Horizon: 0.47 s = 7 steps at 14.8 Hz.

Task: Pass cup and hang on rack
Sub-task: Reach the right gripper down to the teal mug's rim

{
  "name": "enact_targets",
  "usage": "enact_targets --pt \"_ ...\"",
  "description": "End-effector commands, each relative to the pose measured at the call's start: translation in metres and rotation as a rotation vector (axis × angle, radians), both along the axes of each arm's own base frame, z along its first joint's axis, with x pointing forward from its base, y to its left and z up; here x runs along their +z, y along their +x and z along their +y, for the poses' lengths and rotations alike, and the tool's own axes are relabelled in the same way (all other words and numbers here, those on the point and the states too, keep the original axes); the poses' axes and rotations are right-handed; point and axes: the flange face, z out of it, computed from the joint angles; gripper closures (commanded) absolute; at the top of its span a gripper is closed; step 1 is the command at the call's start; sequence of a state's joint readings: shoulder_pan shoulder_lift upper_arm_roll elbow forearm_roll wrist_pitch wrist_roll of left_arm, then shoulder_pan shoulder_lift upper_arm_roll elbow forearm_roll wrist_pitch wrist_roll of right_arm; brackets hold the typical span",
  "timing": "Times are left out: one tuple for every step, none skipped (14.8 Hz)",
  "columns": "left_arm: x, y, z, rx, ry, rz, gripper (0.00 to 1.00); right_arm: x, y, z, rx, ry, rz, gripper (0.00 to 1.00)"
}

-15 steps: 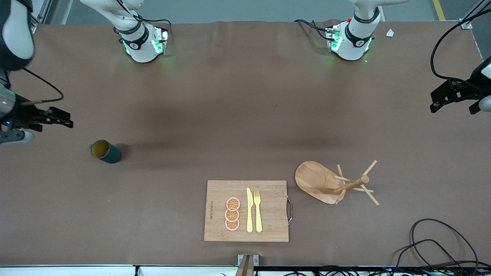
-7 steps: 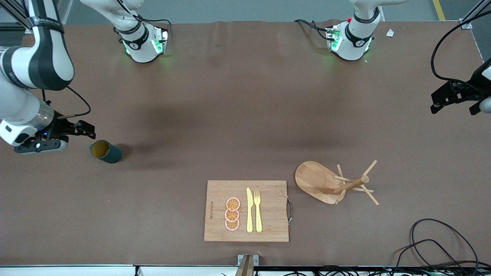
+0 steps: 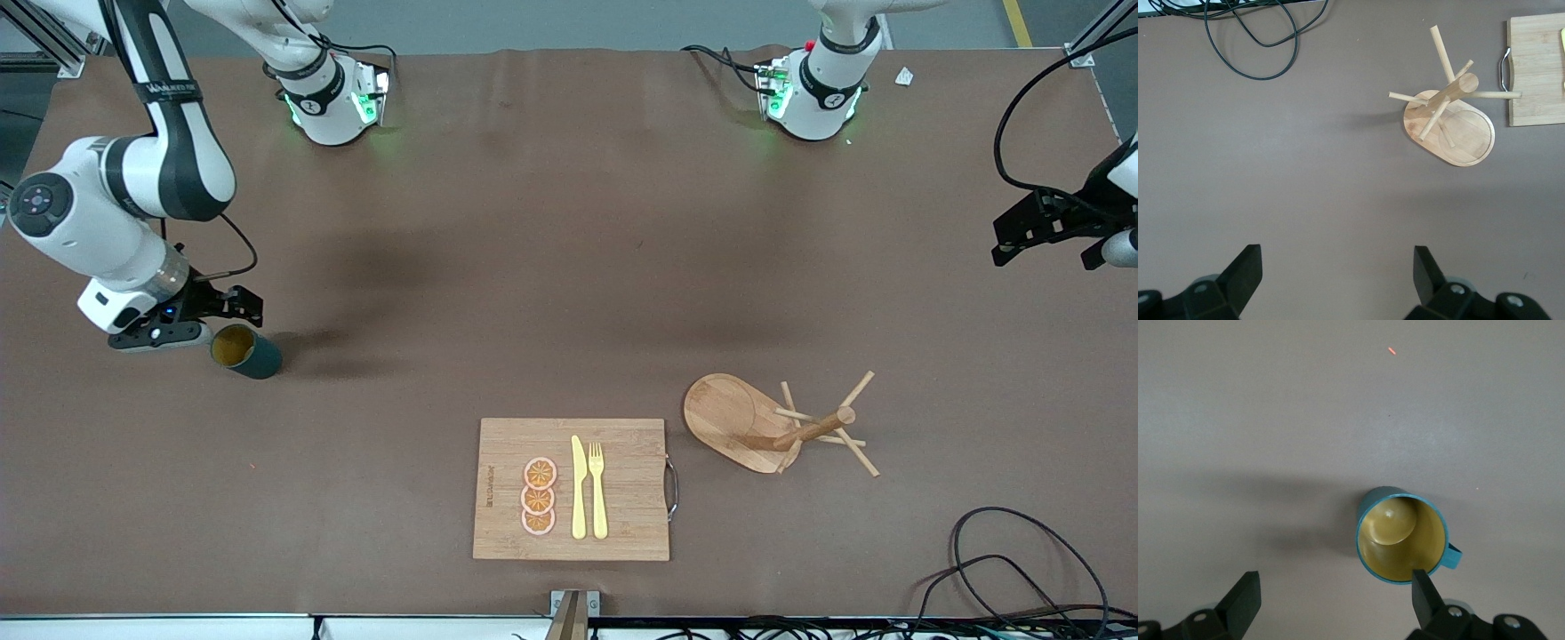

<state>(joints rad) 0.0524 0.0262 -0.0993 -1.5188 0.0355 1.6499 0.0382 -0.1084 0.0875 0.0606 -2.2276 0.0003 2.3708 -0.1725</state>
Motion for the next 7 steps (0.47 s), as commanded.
enact_targets --pt "0.005 0.0 0.0 0.012 0.007 -0.011 0.0 0.002 -0.005 0.002 -0.023 0.002 -0.038 0.0" --pt "0.004 0.0 -0.001 0.012 0.008 -0.01 0.0 -0.002 -0.004 0.001 -0.026 0.003 -0.041 0.0" --pt "0.005 0.0 -0.002 0.01 0.008 -0.011 0.0 -0.009 -0.004 0.0 -0.028 0.004 -0.033 0.0" --pt "0.004 0.0 -0.002 0.01 0.008 -0.01 0.0 -0.013 -0.002 -0.001 -0.033 0.007 -0.038 0.0" --pt "0.004 0.0 -0.001 0.012 0.007 -0.01 0.0 -0.022 -0.001 -0.004 -0.04 0.01 -0.038 0.0" --pt "0.004 0.0 0.0 0.012 0.007 -0.009 0.0 -0.029 0.0 -0.005 -0.042 0.011 -0.038 0.0" --pt "0.003 0.0 0.0 0.012 0.007 -0.008 0.0 -0.034 -0.001 -0.005 -0.042 0.011 -0.029 0.0"
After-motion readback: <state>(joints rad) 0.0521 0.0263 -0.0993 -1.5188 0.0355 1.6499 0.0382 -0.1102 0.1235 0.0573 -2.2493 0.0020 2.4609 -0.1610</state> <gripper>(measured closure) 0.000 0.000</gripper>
